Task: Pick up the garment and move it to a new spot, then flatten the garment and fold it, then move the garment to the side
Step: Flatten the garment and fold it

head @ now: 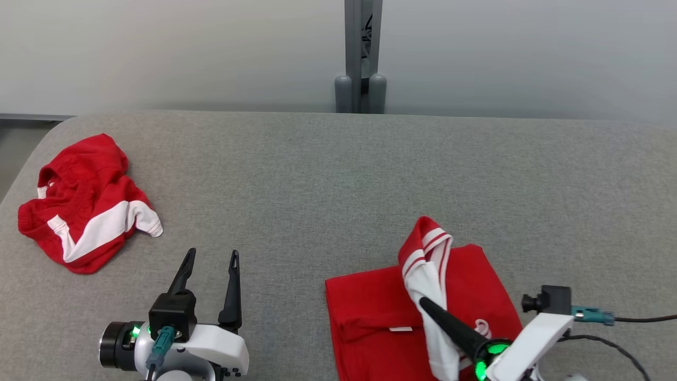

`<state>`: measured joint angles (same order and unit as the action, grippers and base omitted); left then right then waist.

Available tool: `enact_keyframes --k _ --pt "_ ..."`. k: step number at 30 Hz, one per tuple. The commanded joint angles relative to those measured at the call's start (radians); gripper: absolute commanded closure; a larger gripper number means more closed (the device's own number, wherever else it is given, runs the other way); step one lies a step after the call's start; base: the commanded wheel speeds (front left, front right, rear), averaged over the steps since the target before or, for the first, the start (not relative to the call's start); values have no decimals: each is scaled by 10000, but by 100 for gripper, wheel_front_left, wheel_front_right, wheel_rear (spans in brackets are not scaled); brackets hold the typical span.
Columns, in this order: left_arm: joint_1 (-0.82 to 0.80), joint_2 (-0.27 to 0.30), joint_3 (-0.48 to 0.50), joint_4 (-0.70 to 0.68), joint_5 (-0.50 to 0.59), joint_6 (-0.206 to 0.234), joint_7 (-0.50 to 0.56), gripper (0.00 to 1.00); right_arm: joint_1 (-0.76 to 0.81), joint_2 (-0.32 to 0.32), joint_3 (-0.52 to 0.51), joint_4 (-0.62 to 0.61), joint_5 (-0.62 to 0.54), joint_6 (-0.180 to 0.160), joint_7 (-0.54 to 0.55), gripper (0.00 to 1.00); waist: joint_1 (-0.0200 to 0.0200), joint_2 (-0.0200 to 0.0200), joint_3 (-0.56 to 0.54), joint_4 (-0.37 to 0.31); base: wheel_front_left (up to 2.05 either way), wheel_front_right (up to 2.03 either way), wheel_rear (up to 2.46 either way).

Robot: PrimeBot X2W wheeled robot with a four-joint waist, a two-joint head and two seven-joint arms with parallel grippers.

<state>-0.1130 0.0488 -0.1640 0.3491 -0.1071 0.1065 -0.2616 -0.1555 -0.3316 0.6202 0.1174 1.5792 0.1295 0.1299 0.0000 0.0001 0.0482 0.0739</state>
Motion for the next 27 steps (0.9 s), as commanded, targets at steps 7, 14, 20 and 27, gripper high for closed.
enact_keyframes --k 7,14,20,27 --pt "-169 35 -16 44 59 -39 -30 0 -465 856 400 775 -168 25 -204 100 0 -1 149 468 0 0 0" --pt "-190 34 -155 66 -26 11 -30 0 -857 1336 507 1786 -410 25 -293 51 0 -1 364 931 0 0 0" --pt "-210 37 -272 104 -78 70 -30 0 -1017 1615 749 2353 -273 25 173 0 0 -1 469 1181 0 0 0" --pt "-174 37 -313 119 -88 92 -30 0 -1007 1699 732 2399 -232 25 254 0 0 -1 466 1277 0 0 0"
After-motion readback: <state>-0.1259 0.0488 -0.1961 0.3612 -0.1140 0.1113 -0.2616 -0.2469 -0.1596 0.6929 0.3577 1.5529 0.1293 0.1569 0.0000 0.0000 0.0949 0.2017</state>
